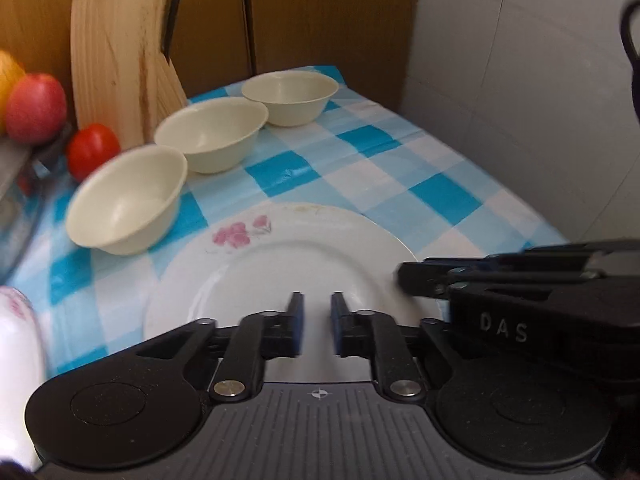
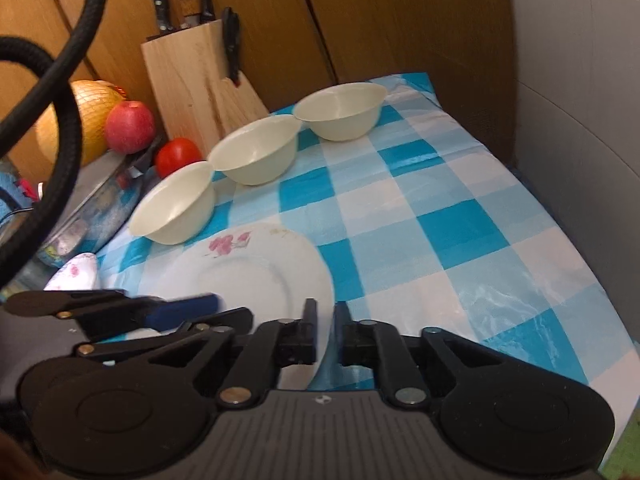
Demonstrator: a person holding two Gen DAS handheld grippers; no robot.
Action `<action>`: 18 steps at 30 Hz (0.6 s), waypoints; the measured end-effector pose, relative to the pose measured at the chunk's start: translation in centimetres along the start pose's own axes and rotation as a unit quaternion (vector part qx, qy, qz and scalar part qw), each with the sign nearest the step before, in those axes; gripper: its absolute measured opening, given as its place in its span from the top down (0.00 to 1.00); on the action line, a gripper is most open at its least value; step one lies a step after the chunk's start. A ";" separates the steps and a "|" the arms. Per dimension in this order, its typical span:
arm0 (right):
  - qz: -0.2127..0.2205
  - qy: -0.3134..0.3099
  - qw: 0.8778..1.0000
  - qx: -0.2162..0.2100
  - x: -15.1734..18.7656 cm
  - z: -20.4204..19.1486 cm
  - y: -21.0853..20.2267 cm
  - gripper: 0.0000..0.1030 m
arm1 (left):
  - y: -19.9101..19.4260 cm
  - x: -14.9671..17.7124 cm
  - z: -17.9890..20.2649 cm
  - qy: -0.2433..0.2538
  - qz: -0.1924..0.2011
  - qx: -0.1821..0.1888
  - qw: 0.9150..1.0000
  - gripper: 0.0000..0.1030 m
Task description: Organize plates and bowls
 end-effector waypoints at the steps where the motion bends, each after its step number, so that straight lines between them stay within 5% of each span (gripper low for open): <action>1: 0.000 0.010 1.000 -0.001 -0.2 0.2 0.1 0.93 | 0.1 0.1 0.0 0.010 0.008 -0.024 1.000 0.38; 4: -0.004 0.025 1.000 -0.007 -0.3 0.8 0.0 0.92 | -0.5 -0.3 -1.9 -0.049 0.002 0.034 0.998 0.48; 9: -0.015 0.049 0.998 -0.029 -0.2 1.4 0.1 0.90 | -1.3 -0.2 -8.1 -0.126 0.012 -0.006 0.992 0.40; 14: -0.040 0.074 0.995 -0.062 0.3 1.0 0.6 0.85 | 0.5 2.2 -9.3 -0.171 -0.046 0.042 0.983 0.44; 18: -0.045 0.091 0.992 -0.070 0.4 1.0 0.9 0.82 | 0.5 1.7 -8.8 -0.166 -0.033 0.044 0.985 0.32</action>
Point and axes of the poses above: each gripper's, at about its wrist camera, not at the fingertips, and y roughly the way its jaws point, z to its right, x to its underside, the point moved 6 cm from there along y, roughly the way its jaws point, and after that the axes turned 4 degrees about z, right-handed, at the moved point
